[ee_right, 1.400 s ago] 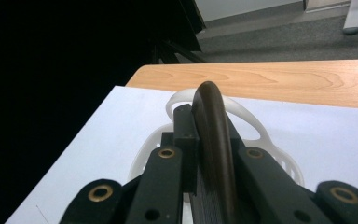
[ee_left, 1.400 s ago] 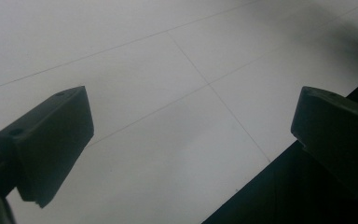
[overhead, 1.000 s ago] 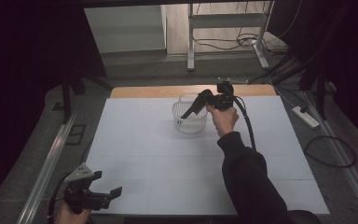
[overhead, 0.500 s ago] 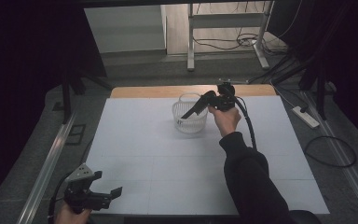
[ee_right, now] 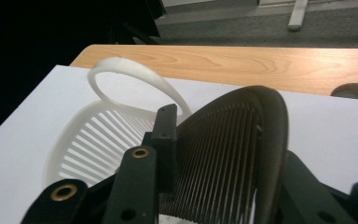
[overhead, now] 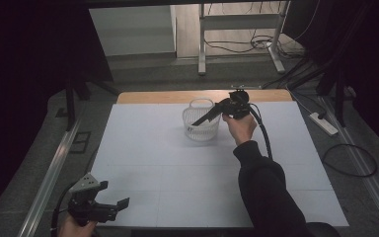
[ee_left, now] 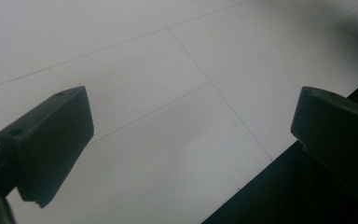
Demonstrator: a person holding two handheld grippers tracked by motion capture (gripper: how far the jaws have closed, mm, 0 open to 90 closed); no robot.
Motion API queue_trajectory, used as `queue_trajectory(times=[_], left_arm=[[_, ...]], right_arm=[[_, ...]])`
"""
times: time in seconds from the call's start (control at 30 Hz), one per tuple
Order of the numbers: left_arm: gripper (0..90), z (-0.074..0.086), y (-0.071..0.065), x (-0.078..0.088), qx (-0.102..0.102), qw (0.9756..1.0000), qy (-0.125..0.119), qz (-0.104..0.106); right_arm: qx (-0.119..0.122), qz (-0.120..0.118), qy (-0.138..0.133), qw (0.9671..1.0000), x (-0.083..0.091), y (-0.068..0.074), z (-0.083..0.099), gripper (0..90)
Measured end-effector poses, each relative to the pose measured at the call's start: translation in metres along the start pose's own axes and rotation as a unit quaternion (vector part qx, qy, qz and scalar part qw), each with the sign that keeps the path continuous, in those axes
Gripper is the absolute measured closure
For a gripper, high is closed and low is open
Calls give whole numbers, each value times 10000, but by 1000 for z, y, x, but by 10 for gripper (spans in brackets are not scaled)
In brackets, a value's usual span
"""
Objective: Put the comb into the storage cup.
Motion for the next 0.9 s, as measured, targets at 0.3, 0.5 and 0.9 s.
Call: queue_trajectory(times=[0.3,0.5,0.9], left_arm=[[0,0,0,0,14,10000,-2,7],[0,0,0,0,20,10000,-1,6],[0,0,1,0,37,10000,0,7]], right_arm=[[6,133,61,9999,0,-9,7,638],[-23,181,80,9998,0,-14,10,619],[222,327,105,9992,3,-16,12,548]])
Point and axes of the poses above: each handheld gripper's, and its own axes: x roughly backward along the jaws, z roughly out of its underside, y roughly to its left, the point moved 8 cm from there along -x, roughly forward along the jaws, and after that the axes turned 7 degrees about x, right-handed, at the moved point
